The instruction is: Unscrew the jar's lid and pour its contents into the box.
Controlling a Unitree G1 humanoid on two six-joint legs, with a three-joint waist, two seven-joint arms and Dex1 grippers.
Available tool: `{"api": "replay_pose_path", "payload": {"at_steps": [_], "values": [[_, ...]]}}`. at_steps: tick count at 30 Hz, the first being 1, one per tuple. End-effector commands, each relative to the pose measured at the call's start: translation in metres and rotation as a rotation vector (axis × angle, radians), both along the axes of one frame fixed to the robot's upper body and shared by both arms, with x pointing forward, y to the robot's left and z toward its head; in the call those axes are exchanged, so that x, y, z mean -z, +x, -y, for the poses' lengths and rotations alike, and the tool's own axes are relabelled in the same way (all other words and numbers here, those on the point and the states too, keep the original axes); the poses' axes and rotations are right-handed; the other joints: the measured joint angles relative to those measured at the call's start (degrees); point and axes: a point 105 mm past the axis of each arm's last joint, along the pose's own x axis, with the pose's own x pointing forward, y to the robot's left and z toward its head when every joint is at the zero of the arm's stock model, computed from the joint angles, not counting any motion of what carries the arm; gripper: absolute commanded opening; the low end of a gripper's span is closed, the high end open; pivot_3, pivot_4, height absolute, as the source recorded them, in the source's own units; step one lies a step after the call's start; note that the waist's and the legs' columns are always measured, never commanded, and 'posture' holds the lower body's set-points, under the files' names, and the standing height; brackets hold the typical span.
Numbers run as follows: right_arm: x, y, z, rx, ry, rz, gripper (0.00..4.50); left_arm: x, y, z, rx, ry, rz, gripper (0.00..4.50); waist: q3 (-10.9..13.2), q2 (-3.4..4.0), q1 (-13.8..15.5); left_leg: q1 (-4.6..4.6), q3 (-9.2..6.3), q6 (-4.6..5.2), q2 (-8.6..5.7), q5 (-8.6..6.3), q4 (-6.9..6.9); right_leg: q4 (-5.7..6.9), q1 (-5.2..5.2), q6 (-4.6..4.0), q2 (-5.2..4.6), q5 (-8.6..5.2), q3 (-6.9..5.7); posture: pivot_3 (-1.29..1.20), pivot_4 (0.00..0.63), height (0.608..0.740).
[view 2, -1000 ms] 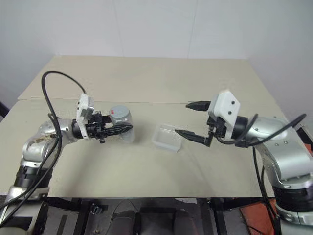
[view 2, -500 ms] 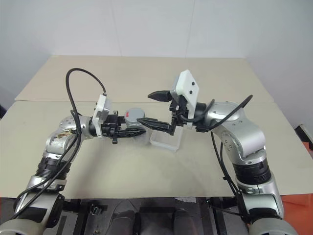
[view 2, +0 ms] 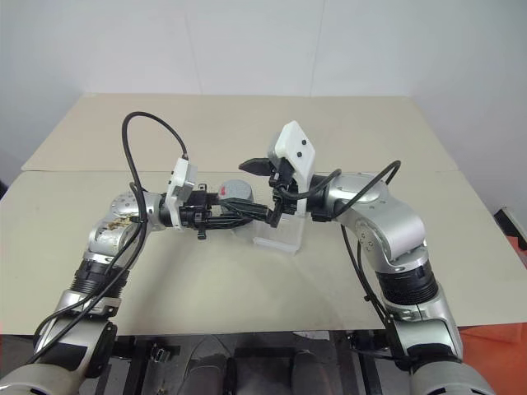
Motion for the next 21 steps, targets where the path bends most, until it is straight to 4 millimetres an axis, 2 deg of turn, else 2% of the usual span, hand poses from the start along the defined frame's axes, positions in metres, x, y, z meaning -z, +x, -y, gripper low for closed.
{"api": "replay_pose_path", "payload": {"at_steps": [1,16,19,21], "values": [[-0.0088,-0.0001,-0.0038,-0.003,0.0,0.032,4.5,-0.0131,-0.0029,0.001,0.01,-0.018,0.055,1.91,0.0,0.0,0.0,0.0,0.0,0.0,0.0,0.0,0.0,0.0,0.0,0.0,0.0,0.0,0.0,0.0,0.15,0.74],[-0.0054,0.0035,-0.008,-0.018,-0.047,0.024,4.5,-0.0147,-0.0026,-0.0043,-0.01,-0.011,0.07,1.91,0.0,0.01,0.0,0.0,0.0,0.0,0.01,0.0,0.0,-0.01,-0.01,0.0,0.0,0.0,0.0,0.0,0.15,0.74],[-0.006,0.0044,-0.0079,-0.014,-0.045,0.024,3.88,-0.0148,-0.0028,-0.004,-0.01,-0.011,0.071,1.91,0.0,0.01,0.0,0.0,0.0,0.0,0.01,0.0,0.0,-0.01,-0.01,0.0,0.0,0.0,-0.01,0.0,0.15,0.74],[-0.0076,0.0057,-0.0079,-0.008,-0.04,0.029,3.25,-0.0152,-0.0023,-0.0045,-0.011,-0.011,0.072,1.91,0.0,0.01,0.0,0.0,0.0,0.0,0.01,0.0,0.0,-0.01,-0.01,0.0,0.0,0.0,-0.01,0.0,0.15,0.74]]}}
